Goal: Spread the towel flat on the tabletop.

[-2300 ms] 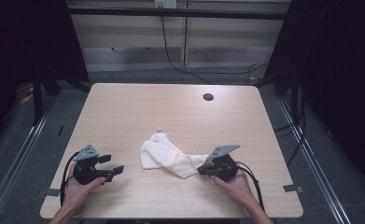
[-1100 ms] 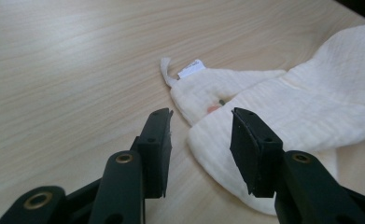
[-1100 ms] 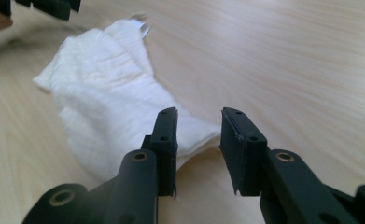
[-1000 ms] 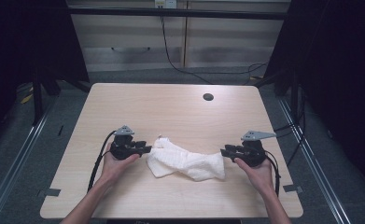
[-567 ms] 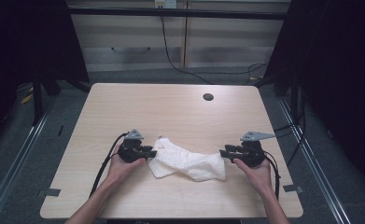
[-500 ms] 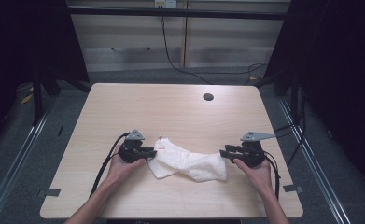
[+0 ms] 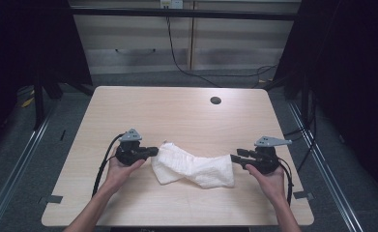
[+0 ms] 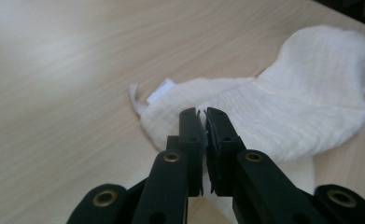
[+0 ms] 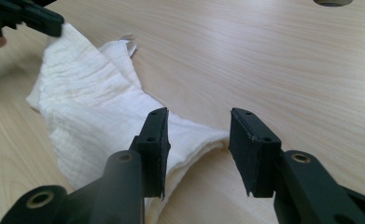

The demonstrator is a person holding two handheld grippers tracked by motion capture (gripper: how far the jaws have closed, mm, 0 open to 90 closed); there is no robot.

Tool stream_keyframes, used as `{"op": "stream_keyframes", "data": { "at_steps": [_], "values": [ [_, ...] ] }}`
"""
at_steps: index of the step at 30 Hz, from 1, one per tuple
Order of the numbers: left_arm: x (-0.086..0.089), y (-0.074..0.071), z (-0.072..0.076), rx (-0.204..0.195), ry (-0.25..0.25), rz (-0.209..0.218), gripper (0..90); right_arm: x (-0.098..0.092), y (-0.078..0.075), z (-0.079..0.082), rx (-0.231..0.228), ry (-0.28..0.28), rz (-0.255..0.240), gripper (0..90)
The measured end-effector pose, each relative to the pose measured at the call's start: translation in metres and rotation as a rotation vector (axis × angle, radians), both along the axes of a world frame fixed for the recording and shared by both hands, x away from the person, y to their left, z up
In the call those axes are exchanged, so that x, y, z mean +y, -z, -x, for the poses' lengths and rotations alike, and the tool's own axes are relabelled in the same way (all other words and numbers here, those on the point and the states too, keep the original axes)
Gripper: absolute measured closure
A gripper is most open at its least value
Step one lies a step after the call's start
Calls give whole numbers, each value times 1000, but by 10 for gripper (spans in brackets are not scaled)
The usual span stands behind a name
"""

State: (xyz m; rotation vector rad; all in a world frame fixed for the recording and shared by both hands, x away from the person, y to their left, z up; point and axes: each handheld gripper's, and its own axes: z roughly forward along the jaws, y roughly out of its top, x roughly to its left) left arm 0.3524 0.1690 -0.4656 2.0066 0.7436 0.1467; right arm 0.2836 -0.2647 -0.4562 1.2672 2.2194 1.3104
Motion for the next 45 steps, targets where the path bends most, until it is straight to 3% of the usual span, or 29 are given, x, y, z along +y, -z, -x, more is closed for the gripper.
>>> {"op": "stream_keyframes", "data": {
  "at_steps": [6, 8, 11, 14, 22, 29, 32, 37, 41, 45],
  "values": [
    [1, -27, 12, -55, 29, 48, 863, 0, -2, -2, 2, -7, 5, 575],
    [0, -30, 16, -63, 38, 42, 863, 2, -3, -4, 3, -14, -3, 575],
    [2, -26, 15, -59, 29, 27, 863, 8, -3, -13, 7, -32, -5, 588],
    [6, -21, 11, -45, 15, 23, 862, 14, 5, -27, 42, -48, 22, 620],
    [8, -12, 6, -23, 1, 16, 861, 23, 29, -68, 113, -34, 72, 641],
    [11, -7, 3, -13, -10, 8, 859, 28, 45, -78, 150, -26, 92, 599],
    [11, -6, 2, -8, -22, 17, 858, 26, 48, -79, 163, -23, 76, 598],
    [9, -4, 1, -2, -19, 16, 858, 32, 49, -77, 147, -55, 97, 672],
    [6, -3, 1, -1, -6, 6, 858, 38, 47, -74, 148, -86, 138, 856],
    [5, -4, 2, 1, -4, 16, 858, 38, 46, -73, 142, -79, 141, 877]
  ]
}}
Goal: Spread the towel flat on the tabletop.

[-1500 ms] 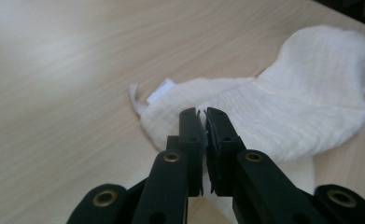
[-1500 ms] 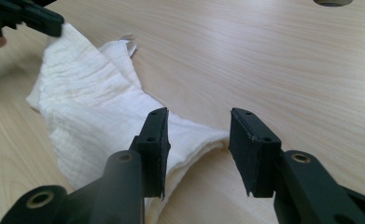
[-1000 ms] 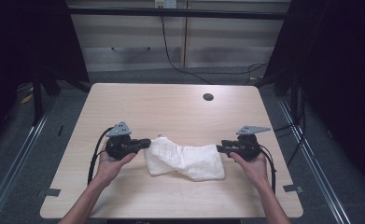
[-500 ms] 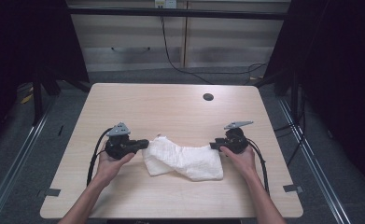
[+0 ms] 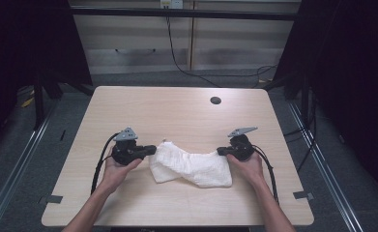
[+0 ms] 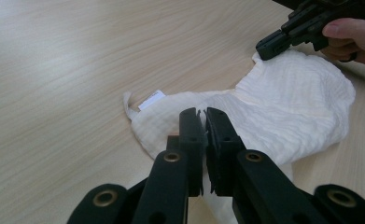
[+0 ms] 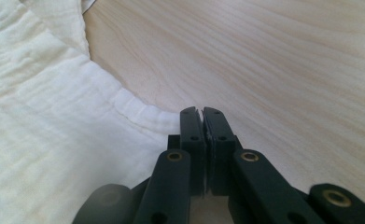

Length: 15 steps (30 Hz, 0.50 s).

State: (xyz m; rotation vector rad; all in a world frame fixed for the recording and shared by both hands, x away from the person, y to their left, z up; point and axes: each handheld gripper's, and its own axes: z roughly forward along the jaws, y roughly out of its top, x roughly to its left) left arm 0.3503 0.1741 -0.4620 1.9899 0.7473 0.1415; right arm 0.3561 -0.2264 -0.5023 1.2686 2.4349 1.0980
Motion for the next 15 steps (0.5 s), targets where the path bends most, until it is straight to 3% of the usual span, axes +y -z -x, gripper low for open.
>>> {"op": "stream_keyframes", "data": {
  "at_steps": [5, 12, 15],
  "values": [
    [9, -7, 0, -10, -14, 34, 858, -9, -20, 2, -47, 12, -94, 879],
    [19, -26, -1, -44, -38, 94, 859, -16, -63, 2, -129, 15, -158, 880],
    [21, -39, -4, -72, -36, 67, 859, -17, -79, -2, -158, 16, -181, 881]
  ]
}}
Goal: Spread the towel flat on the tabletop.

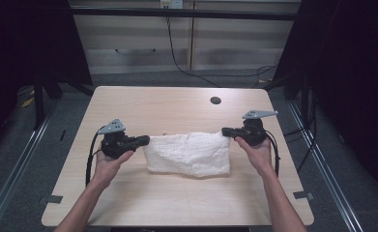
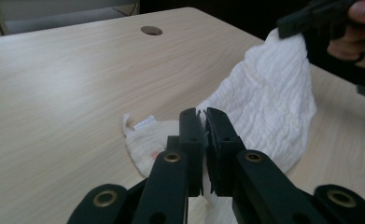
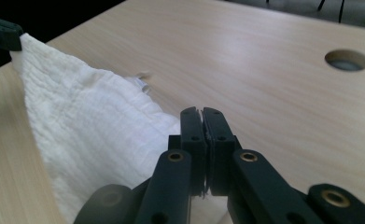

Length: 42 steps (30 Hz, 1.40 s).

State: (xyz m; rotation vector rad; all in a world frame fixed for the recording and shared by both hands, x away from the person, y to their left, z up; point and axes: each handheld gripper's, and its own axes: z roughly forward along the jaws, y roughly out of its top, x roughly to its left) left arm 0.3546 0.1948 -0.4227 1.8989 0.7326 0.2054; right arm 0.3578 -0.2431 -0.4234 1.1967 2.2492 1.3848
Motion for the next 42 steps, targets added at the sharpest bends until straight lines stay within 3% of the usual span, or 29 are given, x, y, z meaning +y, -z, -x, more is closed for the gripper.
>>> {"op": "stream_keyframes", "data": {
  "at_steps": [1, 5, 7, 9, 12, 15, 17, 20, 22, 27, 28, 30, 34, 35, 37, 39, 42],
  "values": [
    [1, -5, -2, -4, 2, 14, 859, 0, -5, -1, -9, -3, -6, 881],
    [3, -25, -10, -45, -19, -5, 859, 2, -26, -6, -48, -5, -18, 881],
    [5, -34, -15, -45, -31, 33, 859, 2, -38, -8, -68, 0, -30, 881],
    [5, -41, -19, -64, -39, 14, 859, 1, -49, -9, -95, 4, -57, 881],
    [7, -50, -28, -66, -62, 21, 859, 0, -62, -14, -109, 12, -72, 881],
    [11, -63, -34, -73, -76, 63, 859, -1, -74, -19, -111, 5, -129, 881],
    [12, -75, -34, -96, -62, 121, 858, -1, -83, -23, -118, 2, -118, 881],
    [7, -88, -39, -127, -70, 93, 858, -1, -97, -26, -134, 2, -120, 881],
    [8, -93, -45, -124, -80, 126, 859, -3, -112, -31, -154, 9, -126, 881],
    [9, -106, -59, -138, -99, 134, 859, -3, -129, -37, -170, 10, -107, 881],
    [10, -108, -61, -127, -97, 159, 859, -3, -132, -39, -173, 10, -121, 881],
    [10, -110, -65, -127, -103, 149, 860, -1, -138, -44, -176, 9, -85, 881],
    [9, -118, -74, -128, -118, 170, 860, 1, -151, -54, -189, 20, -73, 881],
    [8, -121, -76, -138, -120, 161, 860, 3, -155, -57, -192, 33, -40, 881],
    [8, -124, -79, -141, -129, 180, 860, 4, -160, -60, -195, 34, -49, 881],
    [9, -124, -81, -142, -135, 178, 860, 6, -162, -62, -199, 39, -30, 881],
    [10, -118, -79, -133, -125, 166, 860, 6, -157, -62, -191, 30, -45, 881]
  ]
}}
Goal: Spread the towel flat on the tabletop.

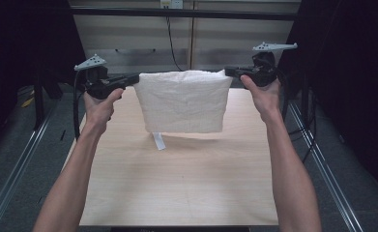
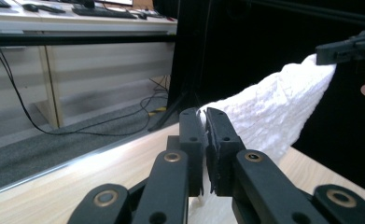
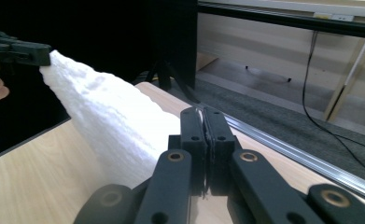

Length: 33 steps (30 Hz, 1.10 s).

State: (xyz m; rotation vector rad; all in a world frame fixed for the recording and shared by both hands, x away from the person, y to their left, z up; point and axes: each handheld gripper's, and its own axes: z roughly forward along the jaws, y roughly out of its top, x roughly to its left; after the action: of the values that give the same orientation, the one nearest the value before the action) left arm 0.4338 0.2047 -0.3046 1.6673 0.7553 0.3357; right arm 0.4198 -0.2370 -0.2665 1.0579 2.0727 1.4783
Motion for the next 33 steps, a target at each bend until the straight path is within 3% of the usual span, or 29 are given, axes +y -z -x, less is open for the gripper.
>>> {"op": "stream_keyframes", "data": {
  "at_steps": [7, 12, 14, 16, 21, 25, 29, 30, 33],
  "values": [
    [5, 25, 6, 37, 20, -17, 860, 2, 32, 10, 35, -36, 8, 881],
    [3, 40, 18, 49, 41, -31, 860, 1, 52, 21, 65, -59, 20, 881],
    [3, 46, 24, 55, 53, -14, 860, 0, 59, 27, 74, -65, 23, 881],
    [1, 53, 30, 56, 63, -41, 860, -3, 65, 34, 75, -72, 11, 881],
    [1, 68, 42, 77, 73, -32, 859, -7, 87, 50, 92, -88, 5, 881],
    [-1, 81, 48, 95, 72, -56, 859, -7, 104, 58, 113, -109, 16, 881],
    [1, 96, 57, 121, 83, -44, 859, -10, 117, 69, 117, -123, -24, 881],
    [1, 99, 59, 130, 85, -34, 859, -9, 123, 74, 125, -128, -12, 881],
    [2, 107, 63, 160, 109, 37, 859, -8, 130, 78, 136, -135, -11, 881]
  ]
}}
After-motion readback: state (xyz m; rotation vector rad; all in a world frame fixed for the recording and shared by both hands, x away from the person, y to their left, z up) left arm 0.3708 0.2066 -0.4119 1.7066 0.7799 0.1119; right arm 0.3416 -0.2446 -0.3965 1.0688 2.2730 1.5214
